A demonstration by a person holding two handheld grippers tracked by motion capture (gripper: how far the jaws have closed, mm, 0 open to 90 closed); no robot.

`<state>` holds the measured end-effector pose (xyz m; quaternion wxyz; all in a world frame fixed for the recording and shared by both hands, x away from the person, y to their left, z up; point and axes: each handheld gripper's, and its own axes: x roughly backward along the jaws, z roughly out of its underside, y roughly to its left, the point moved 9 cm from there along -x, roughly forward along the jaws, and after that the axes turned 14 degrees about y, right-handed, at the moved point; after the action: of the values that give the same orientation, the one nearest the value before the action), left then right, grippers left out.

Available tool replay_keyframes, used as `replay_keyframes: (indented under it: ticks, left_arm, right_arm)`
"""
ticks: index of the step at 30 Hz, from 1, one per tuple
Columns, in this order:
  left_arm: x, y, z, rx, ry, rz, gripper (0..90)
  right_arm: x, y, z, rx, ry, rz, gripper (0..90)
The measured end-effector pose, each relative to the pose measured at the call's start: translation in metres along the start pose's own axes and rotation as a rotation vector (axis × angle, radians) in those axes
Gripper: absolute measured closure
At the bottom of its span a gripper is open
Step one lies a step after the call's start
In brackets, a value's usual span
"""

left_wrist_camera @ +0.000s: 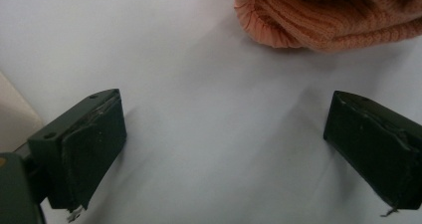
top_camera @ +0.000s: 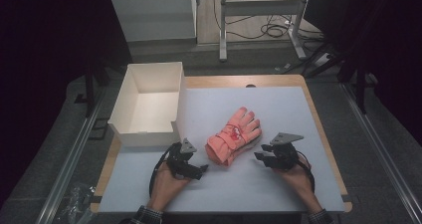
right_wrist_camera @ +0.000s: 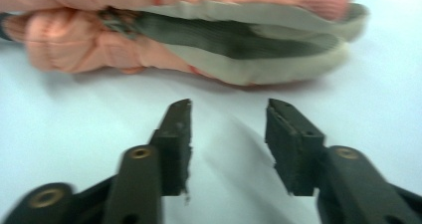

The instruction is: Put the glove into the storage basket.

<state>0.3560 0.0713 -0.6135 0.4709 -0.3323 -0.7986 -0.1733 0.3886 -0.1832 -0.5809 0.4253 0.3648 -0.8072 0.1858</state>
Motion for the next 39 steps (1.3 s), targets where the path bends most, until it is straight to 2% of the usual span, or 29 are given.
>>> replay_keyframes:
  ticks: [8,12,13,14,16,19,21,27,30,34,39]
  left_arm:
    - [0.0,0.0,0.0,0.001,0.002,0.004,2.7]
    - [0.001,-0.002,-0.001,0.02,0.011,0.029,1.1]
    - [0.002,-0.004,-0.002,0.024,0.013,0.048,1.2]
    - [0.004,-0.006,-0.003,0.021,0.017,0.065,1.1]
    - [0.006,-0.008,-0.005,0.013,0.019,0.07,1.0]
    - [0.012,-0.01,-0.009,0.009,0.016,0.067,0.6]
    - [0.018,-0.012,-0.014,0.001,0.01,0.083,0.4]
    - [0.038,-0.015,-0.029,-0.019,0.014,0.093,0.0]
    - [0.047,-0.017,-0.039,-0.021,0.007,0.106,0.0]
    - [0.057,-0.02,-0.056,-0.044,0.003,0.107,0.0]
    - [0.06,-0.025,-0.081,-0.072,0.006,0.11,0.0]
  right_arm:
    - [0.007,-0.027,0.01,-0.018,0.005,0.089,31.7]
    - [0.01,-0.041,0.017,-0.042,0.012,0.126,26.9]
    - [0.01,-0.044,0.019,-0.051,0.015,0.134,25.9]
    - [0.01,-0.047,0.021,-0.063,0.022,0.138,24.5]
    - [0.008,-0.051,0.024,-0.08,0.04,0.145,21.7]
    - [0.006,-0.054,0.026,-0.109,0.046,0.126,18.9]
    - [0.006,-0.053,0.027,-0.096,0.052,0.14,18.5]
    - [0.005,-0.053,0.027,-0.101,0.045,0.135,18.5]
    - [0.005,-0.053,0.027,-0.101,0.044,0.134,18.5]
    - [0.005,-0.053,0.027,-0.101,0.044,0.135,18.5]
    - [0.005,-0.053,0.027,-0.101,0.045,0.136,18.5]
